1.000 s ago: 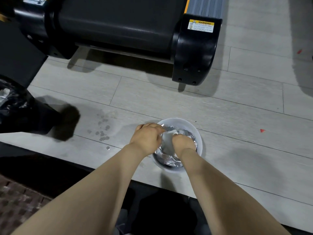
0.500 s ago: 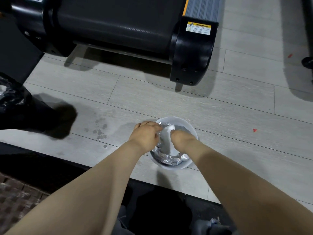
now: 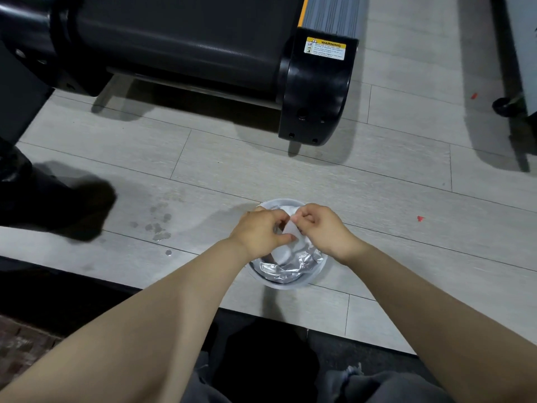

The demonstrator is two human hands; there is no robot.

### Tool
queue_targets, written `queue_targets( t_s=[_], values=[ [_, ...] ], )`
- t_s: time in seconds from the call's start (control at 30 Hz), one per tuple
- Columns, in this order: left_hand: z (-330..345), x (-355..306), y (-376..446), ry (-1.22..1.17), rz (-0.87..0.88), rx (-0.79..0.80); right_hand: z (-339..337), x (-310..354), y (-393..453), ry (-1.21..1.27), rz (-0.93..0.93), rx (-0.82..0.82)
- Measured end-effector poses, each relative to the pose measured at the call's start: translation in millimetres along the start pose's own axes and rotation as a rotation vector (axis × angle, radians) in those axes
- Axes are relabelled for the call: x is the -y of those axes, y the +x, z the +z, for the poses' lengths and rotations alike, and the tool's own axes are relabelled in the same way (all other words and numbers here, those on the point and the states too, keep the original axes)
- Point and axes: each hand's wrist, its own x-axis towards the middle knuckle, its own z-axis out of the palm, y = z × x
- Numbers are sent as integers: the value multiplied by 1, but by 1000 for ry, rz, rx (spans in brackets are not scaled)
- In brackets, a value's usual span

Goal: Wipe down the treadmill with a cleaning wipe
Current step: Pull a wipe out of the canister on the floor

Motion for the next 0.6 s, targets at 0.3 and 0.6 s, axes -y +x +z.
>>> queue_targets(
  t_s=[0.3,0.6],
  values=[
    [-15,-3,2,-537,-164,-30,-3,-5,0,591,157,-115],
    [-39,2,-6,-930,-309,-42,10,-27,22,-172,106,-43]
  ],
)
